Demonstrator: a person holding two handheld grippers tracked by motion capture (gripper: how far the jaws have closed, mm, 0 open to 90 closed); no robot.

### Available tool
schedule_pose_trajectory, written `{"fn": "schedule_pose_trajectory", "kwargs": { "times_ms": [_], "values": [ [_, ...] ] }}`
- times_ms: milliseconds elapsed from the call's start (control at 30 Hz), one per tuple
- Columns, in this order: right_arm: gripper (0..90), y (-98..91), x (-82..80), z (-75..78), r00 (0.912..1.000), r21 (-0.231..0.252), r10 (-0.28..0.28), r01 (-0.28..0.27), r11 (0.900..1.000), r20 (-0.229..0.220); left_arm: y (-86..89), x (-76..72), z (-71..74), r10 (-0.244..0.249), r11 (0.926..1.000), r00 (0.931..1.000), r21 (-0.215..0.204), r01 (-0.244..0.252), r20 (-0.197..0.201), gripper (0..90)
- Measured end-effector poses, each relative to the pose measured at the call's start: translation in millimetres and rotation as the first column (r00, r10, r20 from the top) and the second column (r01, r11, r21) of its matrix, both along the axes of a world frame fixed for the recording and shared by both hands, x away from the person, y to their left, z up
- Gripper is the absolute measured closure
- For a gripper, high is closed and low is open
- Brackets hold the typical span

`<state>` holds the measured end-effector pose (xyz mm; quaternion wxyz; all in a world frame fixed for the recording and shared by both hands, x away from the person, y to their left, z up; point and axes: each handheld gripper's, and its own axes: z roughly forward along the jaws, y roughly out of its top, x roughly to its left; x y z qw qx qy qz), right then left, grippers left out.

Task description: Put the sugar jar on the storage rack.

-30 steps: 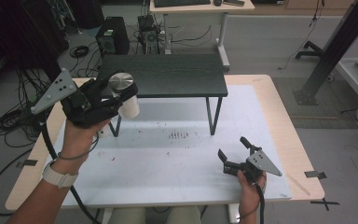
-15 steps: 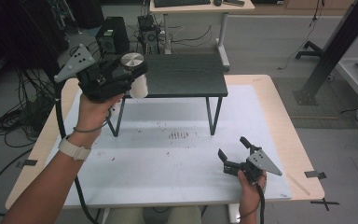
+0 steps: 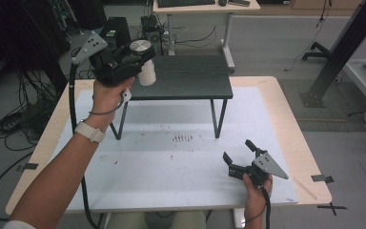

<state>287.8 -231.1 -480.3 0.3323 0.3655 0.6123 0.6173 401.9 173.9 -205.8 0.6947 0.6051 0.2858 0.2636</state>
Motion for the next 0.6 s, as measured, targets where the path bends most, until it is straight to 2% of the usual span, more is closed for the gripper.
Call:
{"fn": "schedule_pose_trajectory", "kwargs": {
  "times_ms": [233,600],
  "values": [
    [3.0,-0.2,0.0,0.0,1.0000,0.002,-0.001,0.001,1.0000,-0.002,-8.3,16.6,-4.4,0.029,0.9995,0.9995,0.008,-0.029,-0.009,41.8],
    [3.0,-0.2,0.2,0.0,1.0000,0.004,-0.002,0.002,1.0000,-0.006,-19.0,34.3,-11.9,0.065,0.9978,0.9977,0.014,-0.065,-0.020,41.7]
  ]
}}
